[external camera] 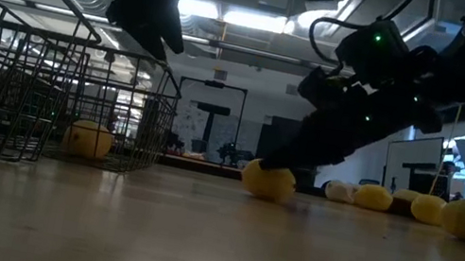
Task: Sort produce into baskets
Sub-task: Put the lemon in the middle wire basket
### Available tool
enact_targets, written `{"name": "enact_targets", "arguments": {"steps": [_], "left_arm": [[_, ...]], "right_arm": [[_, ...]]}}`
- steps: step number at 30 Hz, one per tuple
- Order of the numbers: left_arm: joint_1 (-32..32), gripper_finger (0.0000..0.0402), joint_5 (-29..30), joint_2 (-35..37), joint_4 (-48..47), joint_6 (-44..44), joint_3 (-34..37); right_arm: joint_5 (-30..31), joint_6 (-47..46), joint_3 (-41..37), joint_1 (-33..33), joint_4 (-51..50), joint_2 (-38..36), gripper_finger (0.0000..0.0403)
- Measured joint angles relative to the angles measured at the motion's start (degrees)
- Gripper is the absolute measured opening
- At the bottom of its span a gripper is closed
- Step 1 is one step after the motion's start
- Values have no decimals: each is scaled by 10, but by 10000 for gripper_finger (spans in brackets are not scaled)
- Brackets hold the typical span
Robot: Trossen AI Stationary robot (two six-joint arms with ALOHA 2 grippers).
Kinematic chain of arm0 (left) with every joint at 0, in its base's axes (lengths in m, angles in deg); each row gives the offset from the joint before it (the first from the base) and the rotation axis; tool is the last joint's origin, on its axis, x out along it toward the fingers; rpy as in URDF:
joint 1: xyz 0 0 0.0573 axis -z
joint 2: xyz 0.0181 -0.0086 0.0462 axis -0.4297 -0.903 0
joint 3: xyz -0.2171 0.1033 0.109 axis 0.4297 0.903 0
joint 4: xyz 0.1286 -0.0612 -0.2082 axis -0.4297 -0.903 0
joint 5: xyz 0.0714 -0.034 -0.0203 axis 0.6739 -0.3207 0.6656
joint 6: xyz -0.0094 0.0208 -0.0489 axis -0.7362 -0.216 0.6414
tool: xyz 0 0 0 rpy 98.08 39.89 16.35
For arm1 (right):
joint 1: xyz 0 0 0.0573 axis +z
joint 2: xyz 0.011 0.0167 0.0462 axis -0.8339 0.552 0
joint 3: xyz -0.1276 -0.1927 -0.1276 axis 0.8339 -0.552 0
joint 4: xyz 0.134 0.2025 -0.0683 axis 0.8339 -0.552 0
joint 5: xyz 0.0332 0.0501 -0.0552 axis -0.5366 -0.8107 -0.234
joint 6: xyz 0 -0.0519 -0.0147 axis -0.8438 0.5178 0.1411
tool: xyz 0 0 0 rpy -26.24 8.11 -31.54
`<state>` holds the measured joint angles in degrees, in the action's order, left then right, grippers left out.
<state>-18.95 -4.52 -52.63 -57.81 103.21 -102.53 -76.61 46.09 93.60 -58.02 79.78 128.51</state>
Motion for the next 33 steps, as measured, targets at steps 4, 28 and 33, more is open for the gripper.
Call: {"name": "enact_targets", "arguments": {"steps": [4, 28, 33], "left_arm": [[0, 265, 0, 0, 0, 0, 0], [0, 265, -1, 0, 1, 5, 0], [4, 265, -7, 0, 9, -4, 0]], "right_arm": [[0, -7, 0, 0, -25, 0, 298], [-11, 30, 0, 0, -57, 0, 164], [-11, 30, 0, 0, -57, 0, 166]]}}
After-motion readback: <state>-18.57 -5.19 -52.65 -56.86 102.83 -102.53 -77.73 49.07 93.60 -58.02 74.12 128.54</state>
